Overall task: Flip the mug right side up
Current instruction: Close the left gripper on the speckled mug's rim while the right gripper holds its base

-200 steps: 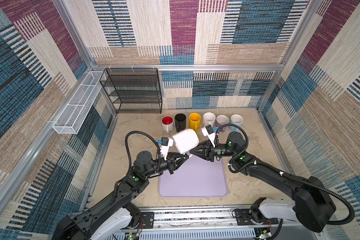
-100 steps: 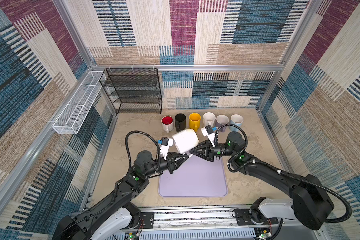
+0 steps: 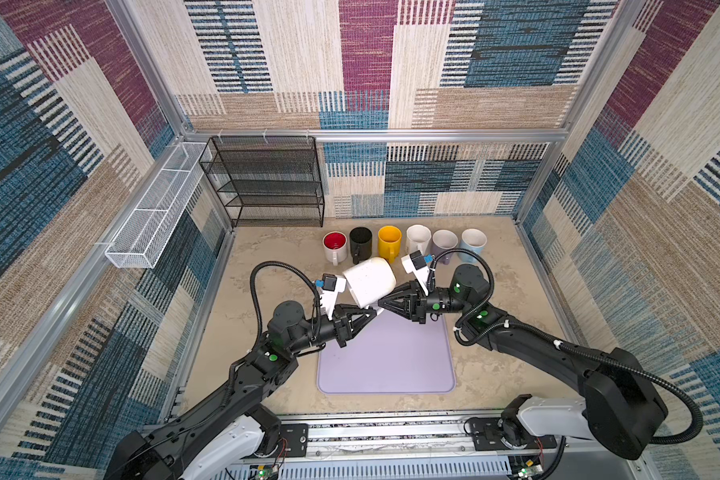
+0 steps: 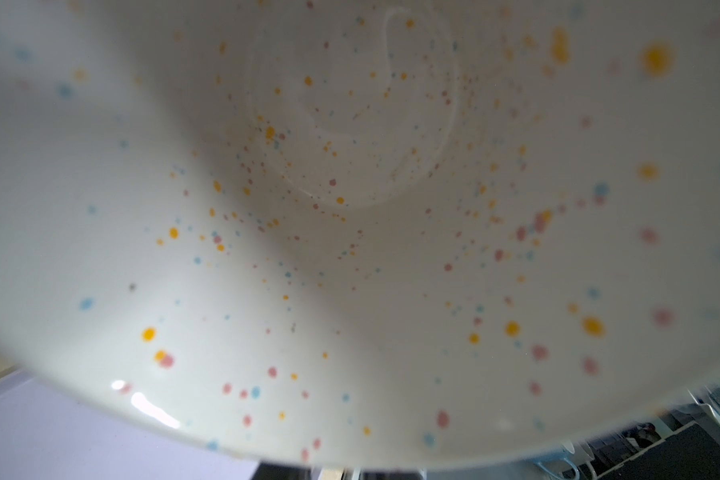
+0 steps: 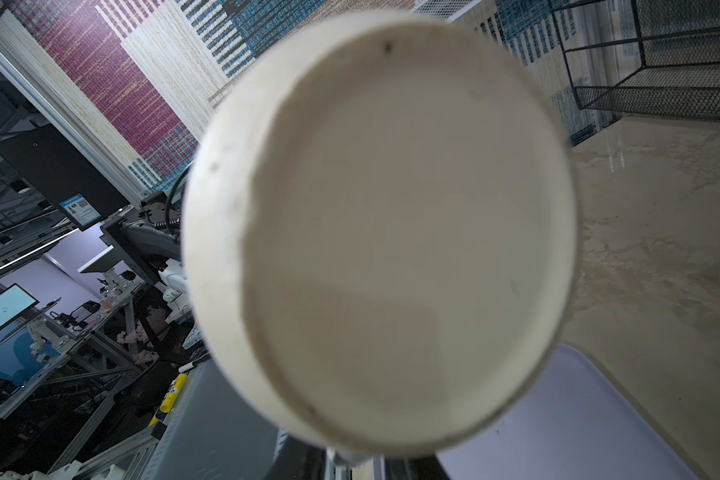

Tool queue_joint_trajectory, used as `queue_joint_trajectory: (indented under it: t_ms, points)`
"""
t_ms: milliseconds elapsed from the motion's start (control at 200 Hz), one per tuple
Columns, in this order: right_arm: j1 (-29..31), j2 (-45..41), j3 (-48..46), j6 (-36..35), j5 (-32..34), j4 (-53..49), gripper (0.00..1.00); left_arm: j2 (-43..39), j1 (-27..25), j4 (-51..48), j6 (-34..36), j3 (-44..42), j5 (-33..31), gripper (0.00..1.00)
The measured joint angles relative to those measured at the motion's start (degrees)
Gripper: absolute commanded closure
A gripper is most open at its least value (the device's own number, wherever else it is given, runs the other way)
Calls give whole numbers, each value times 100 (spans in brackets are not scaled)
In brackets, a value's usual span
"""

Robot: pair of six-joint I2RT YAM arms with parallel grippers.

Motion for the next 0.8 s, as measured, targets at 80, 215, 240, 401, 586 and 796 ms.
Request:
queue_joint_trajectory:
  t_ms: [80,215,240,401,586,796]
  points:
    - [22,0,-11,-15,63,-4,100,0,0,-24,-7,0,-26,86]
    - [57,0,-11,-37,168,-9,100,0,0,-35,-17,0,-76,84]
    - [61,0,-11,-37,184,-9,100,0,0,-39,-17,0,-81,83]
    - [101,0,-11,-39,249,-7,100,-9,0,-61,-17,-2,-101,81]
    - [164,-2,-22,-35,402,-15,100,-52,0,-63,-17,-26,-170,78]
    - [210,-9,-52,-33,503,-22,100,-103,-4,-63,-15,-44,-251,77]
